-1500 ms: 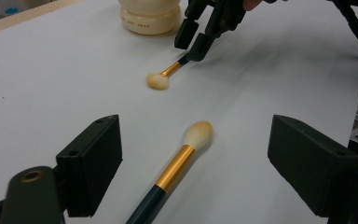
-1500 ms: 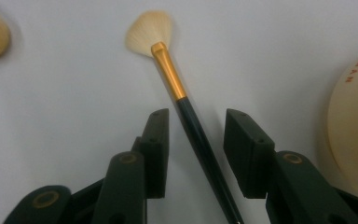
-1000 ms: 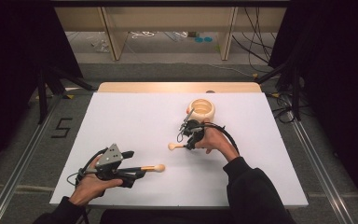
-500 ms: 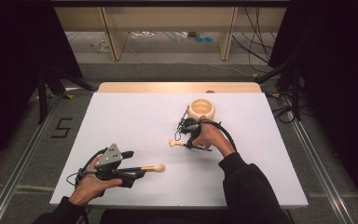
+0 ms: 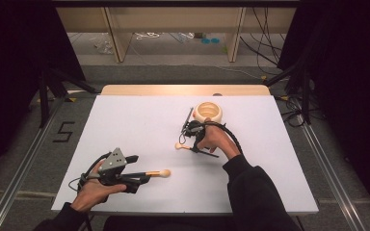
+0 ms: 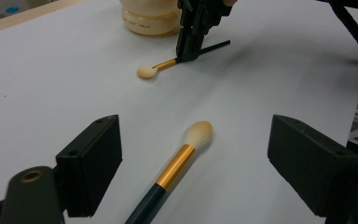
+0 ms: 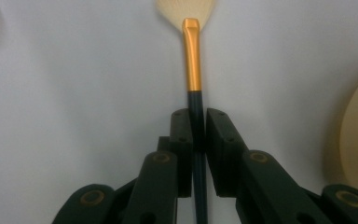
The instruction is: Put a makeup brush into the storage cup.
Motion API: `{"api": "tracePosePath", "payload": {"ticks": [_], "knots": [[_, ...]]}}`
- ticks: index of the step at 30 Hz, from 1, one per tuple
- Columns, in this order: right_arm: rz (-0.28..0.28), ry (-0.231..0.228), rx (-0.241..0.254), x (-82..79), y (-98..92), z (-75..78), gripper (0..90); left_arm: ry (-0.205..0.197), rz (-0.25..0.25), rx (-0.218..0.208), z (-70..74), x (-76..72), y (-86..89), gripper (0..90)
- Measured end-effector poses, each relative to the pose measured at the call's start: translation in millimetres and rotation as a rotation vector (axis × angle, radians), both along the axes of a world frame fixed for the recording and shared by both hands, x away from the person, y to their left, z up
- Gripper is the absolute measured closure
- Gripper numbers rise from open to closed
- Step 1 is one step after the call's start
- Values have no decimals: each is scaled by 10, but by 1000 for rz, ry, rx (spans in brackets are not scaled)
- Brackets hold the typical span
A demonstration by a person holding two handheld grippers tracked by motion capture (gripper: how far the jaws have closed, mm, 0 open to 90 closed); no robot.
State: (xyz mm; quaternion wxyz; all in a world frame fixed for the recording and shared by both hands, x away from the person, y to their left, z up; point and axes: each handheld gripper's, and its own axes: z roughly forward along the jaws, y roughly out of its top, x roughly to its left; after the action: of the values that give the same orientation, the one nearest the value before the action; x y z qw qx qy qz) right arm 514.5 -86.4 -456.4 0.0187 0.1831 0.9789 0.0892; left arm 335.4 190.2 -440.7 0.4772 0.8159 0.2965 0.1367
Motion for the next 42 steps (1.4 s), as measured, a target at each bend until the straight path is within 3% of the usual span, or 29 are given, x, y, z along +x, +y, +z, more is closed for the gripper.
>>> {"api": "tracePosePath", "payload": {"ticks": [14,27,32,33,34,36,42], "knots": [[9,10,-56,21,81,9,825,-1,-8,4,0,2,-6,171],[5,-2,-50,8,89,27,830,6,-11,-1,-5,6,-4,171],[9,-29,0,0,60,117,831,6,-9,1,-3,3,-4,170],[-31,-27,10,-24,56,175,831,5,-10,3,-3,1,-3,170],[-31,-27,10,-24,56,175,831,6,-11,2,-4,1,-1,170],[-52,-24,60,-34,38,225,831,6,-8,3,-4,2,5,170],[-53,-85,156,-57,-27,391,831,12,-4,-2,-11,-2,8,170]]}}
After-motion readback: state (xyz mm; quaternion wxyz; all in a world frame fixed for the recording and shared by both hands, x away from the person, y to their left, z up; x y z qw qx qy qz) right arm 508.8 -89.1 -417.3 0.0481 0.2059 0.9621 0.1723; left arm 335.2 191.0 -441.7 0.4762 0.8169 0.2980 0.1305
